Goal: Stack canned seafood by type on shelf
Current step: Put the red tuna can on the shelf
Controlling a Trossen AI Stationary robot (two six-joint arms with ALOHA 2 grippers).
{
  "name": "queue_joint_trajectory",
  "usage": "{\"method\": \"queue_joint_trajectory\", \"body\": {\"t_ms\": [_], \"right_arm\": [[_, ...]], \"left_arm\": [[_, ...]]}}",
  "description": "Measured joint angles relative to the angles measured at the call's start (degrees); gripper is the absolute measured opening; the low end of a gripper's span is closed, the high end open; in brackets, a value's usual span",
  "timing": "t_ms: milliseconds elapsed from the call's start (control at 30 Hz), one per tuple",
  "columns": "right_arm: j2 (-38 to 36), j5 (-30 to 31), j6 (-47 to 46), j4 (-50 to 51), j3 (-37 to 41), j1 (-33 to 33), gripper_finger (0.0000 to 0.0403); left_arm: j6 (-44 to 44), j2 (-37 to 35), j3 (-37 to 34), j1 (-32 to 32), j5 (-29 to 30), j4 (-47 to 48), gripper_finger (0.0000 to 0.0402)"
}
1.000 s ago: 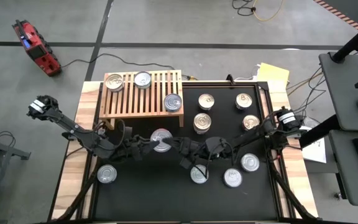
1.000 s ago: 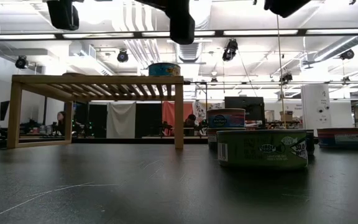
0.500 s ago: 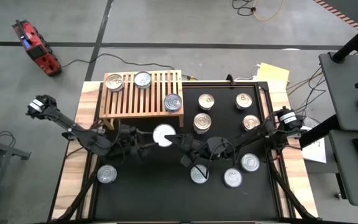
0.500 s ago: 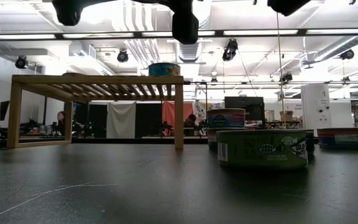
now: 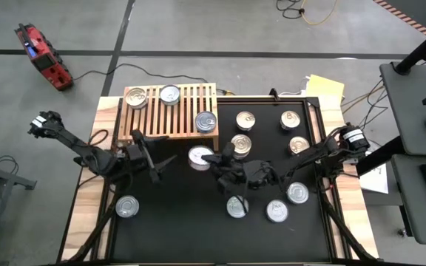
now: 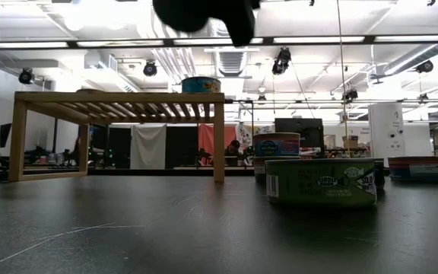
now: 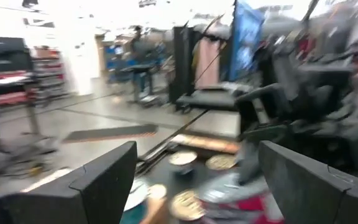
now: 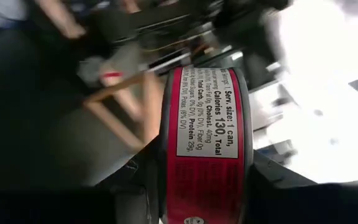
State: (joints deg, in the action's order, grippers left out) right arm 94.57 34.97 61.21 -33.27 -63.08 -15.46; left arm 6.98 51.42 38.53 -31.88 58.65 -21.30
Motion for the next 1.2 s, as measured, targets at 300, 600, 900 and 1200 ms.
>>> {"method": "queue_joint_trajectory", "body": {"t_ms": [300, 600, 900, 1200], "right_arm": [[-0.40, -3.45, -22.60, 25.98, -9.24, 0.33, 0.0127], [1.62, -20.46, -36.00, 49.23, -29.95, 7.46, 0.0127], [7.00, -20.55, -32.95, 57.70, -41.74, 15.28, 0.0127], [15.81, -19.93, -20.98, 63.37, -52.27, 16.62, 0.0127]], "left_arm": [[-15.97, -4.46, 8.73, 0.00, 5.01, 38.81, 0.0319], [-30.60, -5.21, 17.49, 0.00, 2.30, 70.74, 0.0319], [-25.00, -8.24, 17.34, 0.00, 1.92, 73.28, 0.0320], [-25.86, -11.53, 17.32, 0.00, 2.32, 73.80, 0.0320]]}}
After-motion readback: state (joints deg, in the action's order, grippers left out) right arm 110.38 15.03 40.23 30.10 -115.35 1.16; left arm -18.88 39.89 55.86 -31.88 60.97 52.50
